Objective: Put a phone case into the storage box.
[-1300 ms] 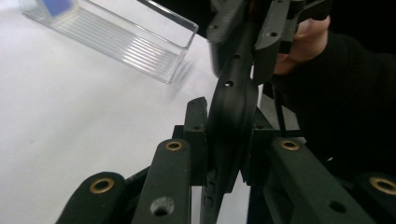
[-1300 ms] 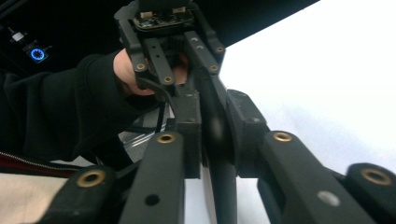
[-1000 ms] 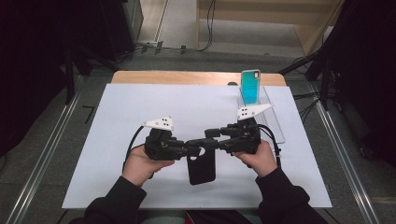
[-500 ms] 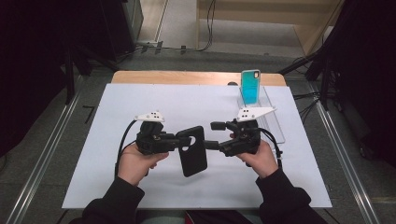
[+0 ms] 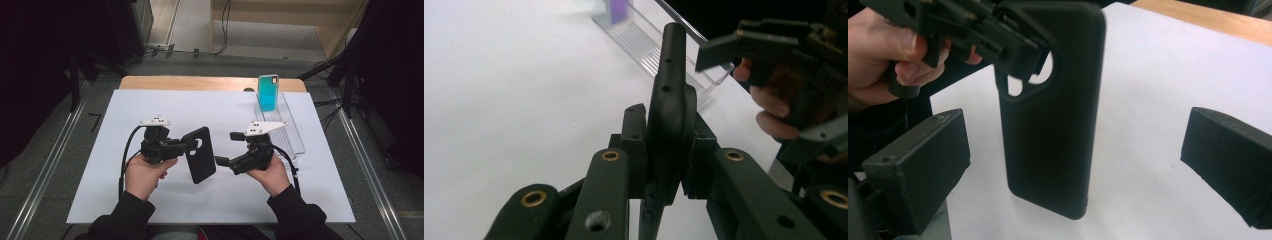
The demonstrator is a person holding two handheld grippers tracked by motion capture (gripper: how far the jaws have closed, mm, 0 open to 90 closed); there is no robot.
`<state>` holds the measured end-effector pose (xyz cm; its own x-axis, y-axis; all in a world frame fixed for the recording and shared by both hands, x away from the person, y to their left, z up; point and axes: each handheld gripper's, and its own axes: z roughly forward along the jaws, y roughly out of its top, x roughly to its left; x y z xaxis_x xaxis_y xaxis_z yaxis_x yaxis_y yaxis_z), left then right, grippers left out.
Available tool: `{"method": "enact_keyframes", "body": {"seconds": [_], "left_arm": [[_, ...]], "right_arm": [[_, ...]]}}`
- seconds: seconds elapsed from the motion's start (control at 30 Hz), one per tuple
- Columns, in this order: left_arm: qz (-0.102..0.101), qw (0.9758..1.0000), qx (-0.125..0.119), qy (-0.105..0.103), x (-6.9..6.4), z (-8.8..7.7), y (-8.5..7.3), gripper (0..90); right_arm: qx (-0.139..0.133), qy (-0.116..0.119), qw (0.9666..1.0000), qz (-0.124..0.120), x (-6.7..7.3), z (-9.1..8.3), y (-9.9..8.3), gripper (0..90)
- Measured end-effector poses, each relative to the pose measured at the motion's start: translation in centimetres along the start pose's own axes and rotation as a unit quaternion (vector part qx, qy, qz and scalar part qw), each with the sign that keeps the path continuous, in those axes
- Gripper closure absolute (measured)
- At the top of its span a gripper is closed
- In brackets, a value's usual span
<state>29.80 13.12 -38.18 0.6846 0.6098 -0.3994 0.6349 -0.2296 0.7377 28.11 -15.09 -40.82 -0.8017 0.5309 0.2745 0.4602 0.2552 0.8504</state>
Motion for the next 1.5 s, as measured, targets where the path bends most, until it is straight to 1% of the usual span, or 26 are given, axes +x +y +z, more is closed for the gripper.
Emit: {"method": "enact_keyframes", "body": {"seconds": [0.03, 0.07, 0.17, 0.2, 0.27, 0.33, 0.37, 0.47, 0.5, 0.57, 0.6, 0.67, 0.8, 0.87, 0.9, 0.97, 1.03, 1.1, 1.13, 1.17, 1.23, 1.27, 1.3, 1.33, 1.4, 1.5], "left_arm": [[-0.002, 1.0, 0.0, 0.005, 0.0, 0.0, 0.0, 76.8], [-0.008, 0.9999, -0.002, 0.008, 0.0, 0.0, 0.0, 76.8], [-0.018, 0.9996, -0.001, 0.02, -0.1, 0.1, -0.1, 76.8], [-0.016, 0.9994, -0.005, 0.03, -0.3, 0.1, -0.1, 76.8], [-0.006, 0.9991, -0.016, 0.038, -0.7, 0.0, -0.1, 76.8], [-0.012, 0.9991, -0.025, 0.031, -0.9, 0.0, -0.1, 76.8], [-0.014, 0.9992, -0.024, 0.028, -0.9, 0.1, -0.1, 76.8], [-0.017, 0.9993, -0.016, 0.028, -1.1, 0.4, -0.2, 76.8], [-0.02, 0.9992, -0.016, 0.031, -1.2, 0.6, -0.3, 76.8], [-0.02, 0.9992, -0.017, 0.029, -1.3, 0.7, -0.3, 76.8], [-0.017, 0.9993, -0.018, 0.029, -1.4, 0.7, -0.3, 76.8], [-0.016, 0.9993, -0.02, 0.029, -1.6, 0.9, -0.3, 76.8], [-0.022, 0.9994, -0.015, 0.02, -1.9, 1.3, -0.5, 76.8], [-0.02, 0.9996, -0.013, 0.018, -2.1, 1.5, -0.6, 76.7], [-0.02, 0.9996, -0.009, 0.018, -2.2, 1.7, -0.6, 76.7], [-0.019, 0.9997, -0.009, 0.014, -2.4, 1.9, -0.7, 76.7], [-0.017, 0.9998, -0.007, 0.011, -2.6, 2.0, -0.7, 76.7], [-0.017, 0.9998, -0.006, 0.012, -2.8, 2.1, -0.7, 76.7], [-0.016, 0.9998, -0.005, 0.01, -2.9, 2.2, -0.8, 76.6], [-0.014, 0.9998, -0.006, 0.011, -3.0, 2.3, -0.8, 76.6], [-0.012, 0.9998, -0.007, 0.011, -3.2, 2.3, -0.9, 76.5], [-0.011, 0.9998, -0.008, 0.012, -3.3, 2.4, -0.9, 76.3], [-0.009, 0.9999, -0.008, 0.011, -3.3, 2.4, -0.9, 76.1], [-0.01, 0.9999, -0.007, 0.011, -3.3, 2.4, -0.9, 76.0], [-0.011, 0.9999, -0.007, 0.008, -3.2, 2.3, -0.9, 75.9], [-0.005, 0.9999, -0.007, 0.008, -3.3, 2.3, -0.8, 73.3]], "right_arm": [[0.0, -0.002, 1.0, 0.003, 0.1, 0.2, -0.1, 0.0], [-0.002, -0.009, 1.0, 0.002, 0.2, 0.3, -0.1, 0.0], [-0.003, -0.03, 0.9995, 0.011, 0.6, 0.7, -0.3, 0.0], [-0.005, -0.039, 0.9991, 0.012, 0.8, 0.9, -0.3, 0.0], [-0.007, -0.055, 0.9983, 0.017, 1.1, 1.2, -0.4, 0.0], [-0.01, -0.065, 0.9976, 0.022, 1.4, 1.5, -0.5, 0.0], [-0.01, -0.07, 0.9973, 0.022, 1.5, 1.7, -0.5, 0.0], [-0.011, -0.076, 0.9968, 0.023, 1.9, 2.1, -0.6, 0.0], [-0.011, -0.079, 0.9966, 0.02, 2.0, 2.2, -0.6, 0.0], [-0.011, -0.083, 0.9963, 0.019, 2.2, 2.5, -0.7, 0.0], [-0.011, -0.088, 0.9959, 0.02, 2.3, 2.7, -0.7, 0.0], [-0.008, -0.089, 0.9958, 0.018, 2.5, 2.9, -0.7, 0.0], [-0.005, -0.098, 0.9949, 0.023, 2.8, 3.5, -0.8, 0.0], [-0.001, -0.105, 0.9942, 0.022, 3.0, 3.7, -0.8, 0.0], [-0.001, -0.105, 0.9943, 0.022, 3.0, 3.9, -0.8, 0.0], [-0.001, -0.107, 0.994, 0.02, 3.2, 4.1, -0.8, 0.0], [0.0, -0.114, 0.9934, 0.017, 3.3, 4.2, -0.8, 0.0], [0.001, -0.115, 0.9932, 0.018, 3.3, 4.3, -0.9, 0.0], [0.002, -0.117, 0.993, 0.019, 3.4, 4.4, -0.9, 0.6], [0.003, -0.119, 0.9927, 0.019, 3.4, 4.4, -0.9, 4.1], [0.003, -0.122, 0.9924, 0.019, 3.5, 4.5, -1.1, 5.6], [0.006, -0.121, 0.9924, 0.018, 3.5, 4.6, -1.1, 11.1], [0.002, -0.116, 0.9931, 0.017, 3.6, 4.5, -1.2, 12.5], [0.001, -0.119, 0.9928, 0.015, 3.6, 4.5, -1.2, 12.7], [0.002, -0.116, 0.993, 0.017, 3.6, 4.5, -1.2, 13.2], [0.003, -0.118, 0.9929, 0.016, 3.7, 4.4, -1.1, 13.7]]}}
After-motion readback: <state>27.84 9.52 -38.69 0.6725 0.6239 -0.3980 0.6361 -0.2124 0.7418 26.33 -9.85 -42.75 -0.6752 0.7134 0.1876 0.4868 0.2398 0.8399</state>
